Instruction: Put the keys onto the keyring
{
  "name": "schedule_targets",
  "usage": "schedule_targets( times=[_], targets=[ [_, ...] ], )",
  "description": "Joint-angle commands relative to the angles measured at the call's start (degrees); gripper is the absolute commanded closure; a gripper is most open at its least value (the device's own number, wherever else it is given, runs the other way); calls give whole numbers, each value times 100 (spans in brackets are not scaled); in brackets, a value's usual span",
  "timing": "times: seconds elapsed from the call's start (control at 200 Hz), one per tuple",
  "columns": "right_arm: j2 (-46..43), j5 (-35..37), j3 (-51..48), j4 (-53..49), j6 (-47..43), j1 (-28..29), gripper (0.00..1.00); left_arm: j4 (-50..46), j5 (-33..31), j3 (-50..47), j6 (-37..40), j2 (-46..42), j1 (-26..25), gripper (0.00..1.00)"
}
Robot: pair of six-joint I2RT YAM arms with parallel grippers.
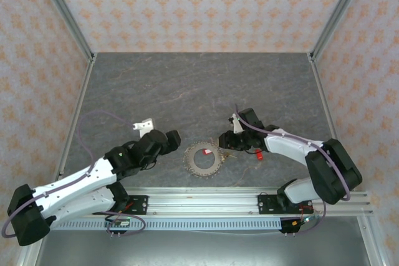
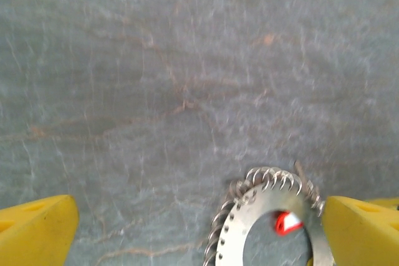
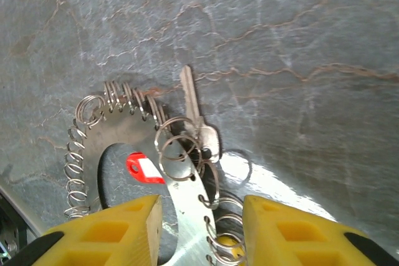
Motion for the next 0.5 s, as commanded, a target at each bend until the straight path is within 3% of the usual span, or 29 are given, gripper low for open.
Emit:
schedule_targets(
  times=[0.0,0.2,0.3,0.495],
  targets=[
    [59,142,164,-265,-262,148,61,323,675,-281,-173,218,-51,0],
    [253,196,205,-403,-456,251,60,1506,886,-904,-297,421,-143,0],
    [336,75,192,-239,-440,287,60,2224,1170,-1164,-438,495,-170,5],
    [659,62,363,-182,-507,296,61,2282,1289,-1045,-250,655,-214,16]
  ],
)
